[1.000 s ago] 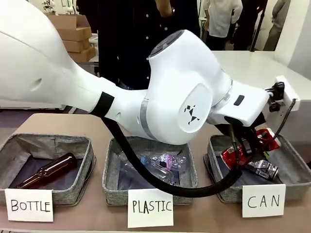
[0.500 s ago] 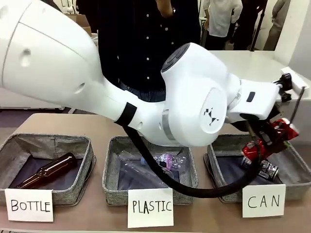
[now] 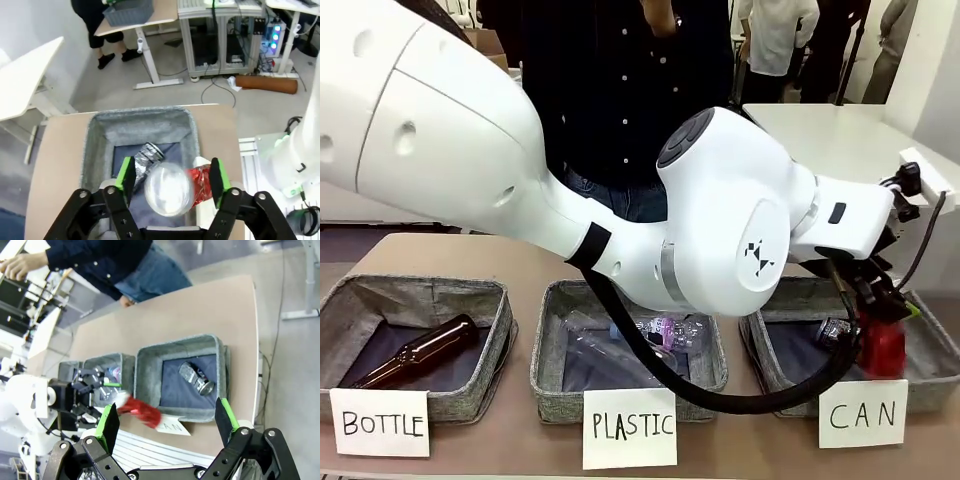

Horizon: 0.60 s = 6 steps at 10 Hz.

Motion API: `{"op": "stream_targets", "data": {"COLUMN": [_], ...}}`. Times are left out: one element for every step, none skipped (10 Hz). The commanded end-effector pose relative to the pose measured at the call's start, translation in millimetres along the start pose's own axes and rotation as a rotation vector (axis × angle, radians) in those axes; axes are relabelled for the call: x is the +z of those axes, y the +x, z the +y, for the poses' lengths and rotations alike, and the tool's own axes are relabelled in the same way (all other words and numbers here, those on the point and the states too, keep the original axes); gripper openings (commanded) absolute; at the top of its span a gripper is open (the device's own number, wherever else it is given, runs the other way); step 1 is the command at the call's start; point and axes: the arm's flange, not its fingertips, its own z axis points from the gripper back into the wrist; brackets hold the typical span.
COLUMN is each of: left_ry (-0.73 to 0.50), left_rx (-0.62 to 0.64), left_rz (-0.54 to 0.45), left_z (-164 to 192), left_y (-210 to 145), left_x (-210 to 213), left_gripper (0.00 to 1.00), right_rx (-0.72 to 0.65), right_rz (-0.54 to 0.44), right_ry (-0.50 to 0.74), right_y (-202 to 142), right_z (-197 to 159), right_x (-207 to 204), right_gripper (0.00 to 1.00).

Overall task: Sort the can waste into the basket.
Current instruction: Pick up the can waste from the table and place it in the right Fabric basket.

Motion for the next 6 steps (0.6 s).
{"op": "stream_targets", "data": {"left_ry": [0.088,0.136,0.171,0.18,0.186,0.18], "left_rx": [-0.035,-0.031,-0.026,-0.004,0.011,0.029], "left_rz": [-0.023,-0.009,-0.002,0.003,0.014,0.064], "left_z": [11,22,31,38,46,55], "left_y": [1,-2,-7,-10,-14,-22], "left_x": [-5,-8,-7,-1,7,20], "left_gripper": [1.0,1.0,1.0,1.0,1.0,1.0], "right_rx": [-0.014,-0.014,-0.014,-0.014,-0.014,-0.014], "right_rz": [-0.008,-0.008,-0.008,-0.008,-0.008,-0.008], "right_ry": [-0.005,-0.005,-0.005,-0.005,-0.005,-0.005], "right_y": [3,3,3,3,3,3], "right_z": [1,1,1,1,1,1], "right_x": [1,1,1,1,1,1], "right_gripper": [1.0,1.0,1.0,1.0,1.0,1.0]}}
